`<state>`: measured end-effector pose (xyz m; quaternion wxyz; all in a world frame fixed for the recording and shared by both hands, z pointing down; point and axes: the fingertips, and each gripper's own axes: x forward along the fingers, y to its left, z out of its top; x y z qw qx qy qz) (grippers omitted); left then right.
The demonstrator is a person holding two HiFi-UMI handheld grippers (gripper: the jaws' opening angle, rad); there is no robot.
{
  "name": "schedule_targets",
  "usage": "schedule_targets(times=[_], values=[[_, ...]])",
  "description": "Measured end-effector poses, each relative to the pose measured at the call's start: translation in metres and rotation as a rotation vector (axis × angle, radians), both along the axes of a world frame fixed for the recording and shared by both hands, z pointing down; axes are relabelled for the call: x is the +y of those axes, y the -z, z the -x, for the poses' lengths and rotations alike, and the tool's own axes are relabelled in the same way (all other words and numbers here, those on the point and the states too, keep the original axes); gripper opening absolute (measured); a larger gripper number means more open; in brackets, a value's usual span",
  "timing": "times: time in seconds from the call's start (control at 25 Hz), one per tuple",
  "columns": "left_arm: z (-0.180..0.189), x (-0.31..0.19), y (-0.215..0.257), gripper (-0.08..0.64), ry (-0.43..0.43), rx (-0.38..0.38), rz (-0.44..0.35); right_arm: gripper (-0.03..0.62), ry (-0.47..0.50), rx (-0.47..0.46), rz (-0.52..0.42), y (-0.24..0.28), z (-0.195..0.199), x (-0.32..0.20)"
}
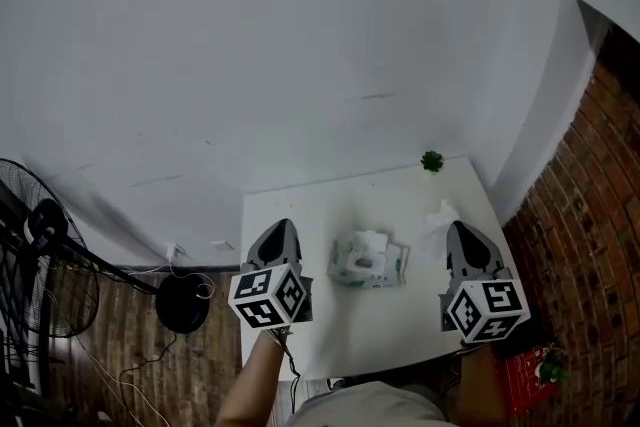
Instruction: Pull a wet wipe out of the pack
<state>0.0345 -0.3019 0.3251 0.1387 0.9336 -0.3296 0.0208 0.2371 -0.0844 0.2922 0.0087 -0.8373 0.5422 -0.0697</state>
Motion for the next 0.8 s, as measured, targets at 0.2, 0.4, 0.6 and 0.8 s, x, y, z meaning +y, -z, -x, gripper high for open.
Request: schedule_targets(times=[0.2, 0.4, 0.6, 0.8], values=[[0.007, -0.002, -0.003, 0.0, 0.018, 0.001, 0.01, 0.0, 0.016, 0.002, 0.004, -0.001, 0.004, -0.004], [0.014, -0.004, -0.01, 0.0, 0.028, -0.001, 0.023, 0.0, 0.026, 0.005, 0.01, -0.002, 0.01, -0.006], [0.017, -0.004, -0.016, 0.0, 0.032, -0.003, 0.035, 0.0, 0.024, 0.005, 0.014, -0.004, 0.011, -0.006], [0.017, -0.005, -0.017, 0.0, 0.031, -0.005, 0.036, 0.0, 0.021, 0.003, 0.011, -0.004, 0.01, -0.006]])
